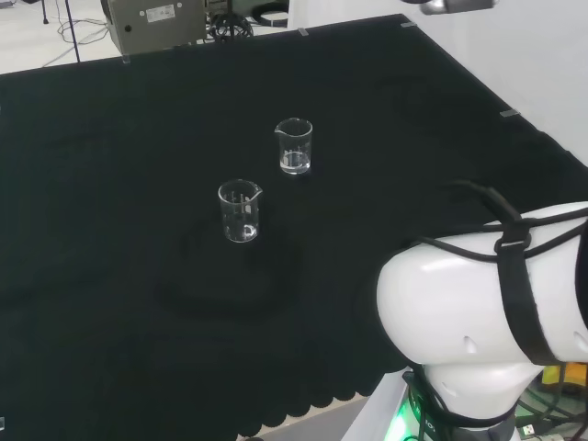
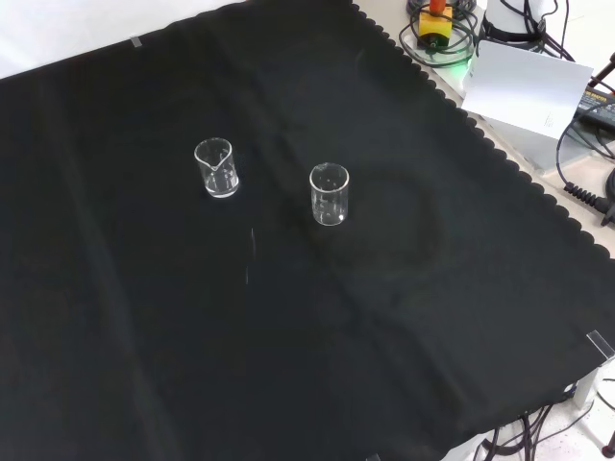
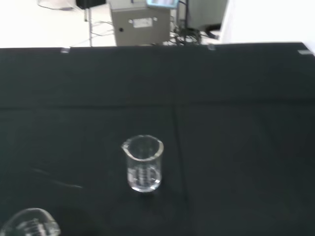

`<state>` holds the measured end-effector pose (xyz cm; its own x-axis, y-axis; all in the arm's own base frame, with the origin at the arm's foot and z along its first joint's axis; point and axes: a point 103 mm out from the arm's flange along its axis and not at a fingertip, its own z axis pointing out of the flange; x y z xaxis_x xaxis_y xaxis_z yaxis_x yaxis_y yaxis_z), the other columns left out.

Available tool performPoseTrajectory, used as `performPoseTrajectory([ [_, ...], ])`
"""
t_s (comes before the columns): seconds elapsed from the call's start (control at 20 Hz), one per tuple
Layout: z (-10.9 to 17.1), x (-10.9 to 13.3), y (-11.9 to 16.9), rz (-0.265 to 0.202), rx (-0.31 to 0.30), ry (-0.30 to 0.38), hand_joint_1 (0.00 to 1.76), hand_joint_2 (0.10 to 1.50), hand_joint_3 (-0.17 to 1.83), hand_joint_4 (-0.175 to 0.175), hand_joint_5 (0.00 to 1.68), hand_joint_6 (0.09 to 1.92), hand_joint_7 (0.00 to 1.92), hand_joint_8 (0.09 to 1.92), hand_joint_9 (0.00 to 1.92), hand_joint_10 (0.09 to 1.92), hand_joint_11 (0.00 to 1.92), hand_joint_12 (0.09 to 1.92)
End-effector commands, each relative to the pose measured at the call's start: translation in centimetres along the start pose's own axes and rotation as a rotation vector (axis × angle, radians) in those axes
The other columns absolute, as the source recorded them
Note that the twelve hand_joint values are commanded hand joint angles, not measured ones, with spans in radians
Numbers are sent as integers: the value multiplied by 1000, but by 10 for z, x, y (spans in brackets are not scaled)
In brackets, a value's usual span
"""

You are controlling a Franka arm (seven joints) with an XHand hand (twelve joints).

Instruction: Pick up the beaker on the right.

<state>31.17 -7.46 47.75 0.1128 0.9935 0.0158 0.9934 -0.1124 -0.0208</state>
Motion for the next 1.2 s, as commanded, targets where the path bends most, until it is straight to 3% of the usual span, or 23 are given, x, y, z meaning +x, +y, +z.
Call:
performPoseTrajectory([
  [0.05,24,-50,14,46,45,6,5,1349,44,-31,259,87,0,389,401,87,0,1385],
  [0.4,55,-105,46,57,77,62,33,1337,39,-32,264,87,0,417,415,87,0,1397],
  [0.65,92,-80,88,41,89,112,62,1326,34,-34,268,87,1,441,434,87,8,1403],
  [1.2,194,-37,197,33,192,199,156,1284,15,-37,271,87,4,512,453,87,22,1404],
])
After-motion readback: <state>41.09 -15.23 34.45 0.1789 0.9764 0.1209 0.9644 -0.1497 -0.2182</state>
